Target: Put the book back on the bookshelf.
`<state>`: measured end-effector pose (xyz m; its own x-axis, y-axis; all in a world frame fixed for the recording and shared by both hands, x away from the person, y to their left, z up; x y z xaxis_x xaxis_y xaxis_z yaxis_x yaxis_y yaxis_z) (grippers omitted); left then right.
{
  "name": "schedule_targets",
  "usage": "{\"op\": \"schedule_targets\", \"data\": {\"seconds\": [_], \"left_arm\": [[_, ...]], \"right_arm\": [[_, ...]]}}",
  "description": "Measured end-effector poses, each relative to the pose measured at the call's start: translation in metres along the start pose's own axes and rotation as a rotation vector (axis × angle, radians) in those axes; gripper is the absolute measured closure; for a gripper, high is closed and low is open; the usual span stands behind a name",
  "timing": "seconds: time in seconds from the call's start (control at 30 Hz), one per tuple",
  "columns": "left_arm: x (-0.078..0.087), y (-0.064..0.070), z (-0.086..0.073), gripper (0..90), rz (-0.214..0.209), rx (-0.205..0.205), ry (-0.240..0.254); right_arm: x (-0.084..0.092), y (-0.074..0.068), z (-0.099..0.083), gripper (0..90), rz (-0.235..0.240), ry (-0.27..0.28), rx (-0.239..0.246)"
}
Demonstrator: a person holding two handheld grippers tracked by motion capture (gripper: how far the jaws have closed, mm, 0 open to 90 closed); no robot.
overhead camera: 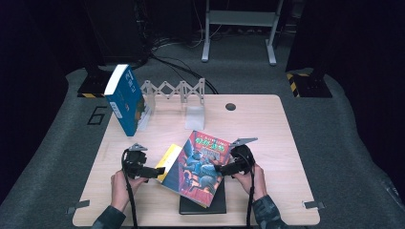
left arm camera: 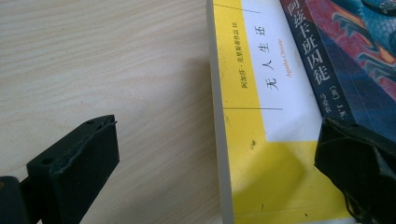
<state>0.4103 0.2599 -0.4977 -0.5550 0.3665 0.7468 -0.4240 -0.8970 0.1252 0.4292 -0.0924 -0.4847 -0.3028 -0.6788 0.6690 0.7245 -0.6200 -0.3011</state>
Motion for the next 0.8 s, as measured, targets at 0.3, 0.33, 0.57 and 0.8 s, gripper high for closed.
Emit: {"op": "schedule_targets", "data": {"seconds": [0.3, 0.33, 0.57, 0.8], "left_arm": [[-0.002, 0.008, -0.005, 0.0, 0.015, -0.025, -0.017], [-0.002, 0.009, -0.006, 0.0, 0.015, -0.022, -0.016], [-0.001, 0.010, -0.011, 0.0, -0.010, 0.009, -0.014], [0.001, 0.009, -0.017, 0.0, -0.021, 0.026, -0.013]], "right_arm": [[-0.004, 0.002, 0.005, 0.0, 0.024, -0.012, 0.018], [-0.003, 0.003, 0.006, 0.0, 0.017, -0.019, 0.028], [-0.007, 0.005, 0.009, 0.0, 0.033, -0.012, 0.051], [-0.011, 0.009, 0.016, 0.0, 0.063, -0.033, 0.088]]}}
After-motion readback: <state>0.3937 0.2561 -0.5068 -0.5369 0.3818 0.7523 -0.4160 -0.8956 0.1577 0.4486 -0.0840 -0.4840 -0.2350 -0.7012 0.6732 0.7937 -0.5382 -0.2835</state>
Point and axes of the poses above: each handheld gripper's, and its own axes: x roughly backward along the jaws, z roughly out of its top, y roughly to its right, the point moved 2 cm from there along -x, roughly forward along the jaws, and after that the axes turned 9 degrees about z, right-handed, at the moved point
